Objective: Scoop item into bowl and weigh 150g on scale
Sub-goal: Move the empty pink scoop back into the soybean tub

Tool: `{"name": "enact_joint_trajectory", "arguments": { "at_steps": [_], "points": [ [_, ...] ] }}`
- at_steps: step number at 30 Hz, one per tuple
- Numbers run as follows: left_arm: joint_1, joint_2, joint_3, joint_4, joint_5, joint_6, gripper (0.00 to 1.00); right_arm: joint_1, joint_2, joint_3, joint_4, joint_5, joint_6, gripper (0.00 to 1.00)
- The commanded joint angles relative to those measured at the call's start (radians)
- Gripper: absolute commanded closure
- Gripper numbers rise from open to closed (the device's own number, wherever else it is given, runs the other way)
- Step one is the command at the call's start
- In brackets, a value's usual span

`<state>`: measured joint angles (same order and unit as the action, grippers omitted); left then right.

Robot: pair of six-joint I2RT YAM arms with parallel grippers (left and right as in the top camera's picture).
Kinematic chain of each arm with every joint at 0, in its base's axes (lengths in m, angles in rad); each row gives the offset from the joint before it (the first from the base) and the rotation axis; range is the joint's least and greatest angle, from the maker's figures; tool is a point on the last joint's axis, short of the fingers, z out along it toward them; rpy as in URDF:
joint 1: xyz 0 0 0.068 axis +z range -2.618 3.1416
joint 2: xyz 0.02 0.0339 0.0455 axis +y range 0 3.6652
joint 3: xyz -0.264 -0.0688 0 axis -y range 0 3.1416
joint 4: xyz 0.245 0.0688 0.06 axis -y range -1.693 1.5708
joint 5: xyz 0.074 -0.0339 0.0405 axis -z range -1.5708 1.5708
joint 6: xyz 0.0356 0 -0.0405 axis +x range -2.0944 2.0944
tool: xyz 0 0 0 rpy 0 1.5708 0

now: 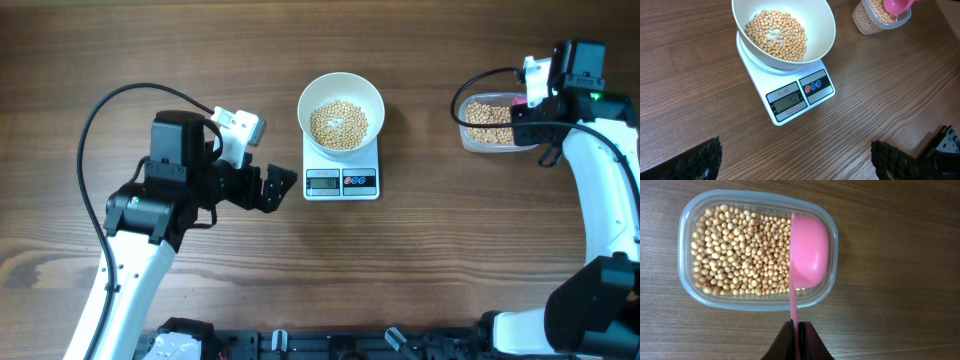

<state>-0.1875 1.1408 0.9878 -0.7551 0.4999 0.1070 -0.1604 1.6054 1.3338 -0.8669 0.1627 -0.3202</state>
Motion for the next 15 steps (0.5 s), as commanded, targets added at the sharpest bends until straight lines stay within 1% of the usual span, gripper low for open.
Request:
{"name": "enact_joint_trajectory", "arguments": {
  "at_steps": [1, 6, 15],
  "points": [
    [0.007, 0.006, -0.001, 0.002, 0.014, -0.006, 0.00, 0.004, 0.043, -0.006, 0.003, -0.035, -0.009, 0.96],
    [0.007, 0.006, -0.001, 0.002, 0.014, -0.006, 0.00, 0.006, 0.077, -0.007, -0.012, -0.069, 0.013, 0.96],
    [0.007, 0.006, -0.001, 0.002, 0.015, -0.006, 0.00, 0.006, 0.080, -0.007, -0.029, -0.223, 0.006, 0.96]
  ]
}}
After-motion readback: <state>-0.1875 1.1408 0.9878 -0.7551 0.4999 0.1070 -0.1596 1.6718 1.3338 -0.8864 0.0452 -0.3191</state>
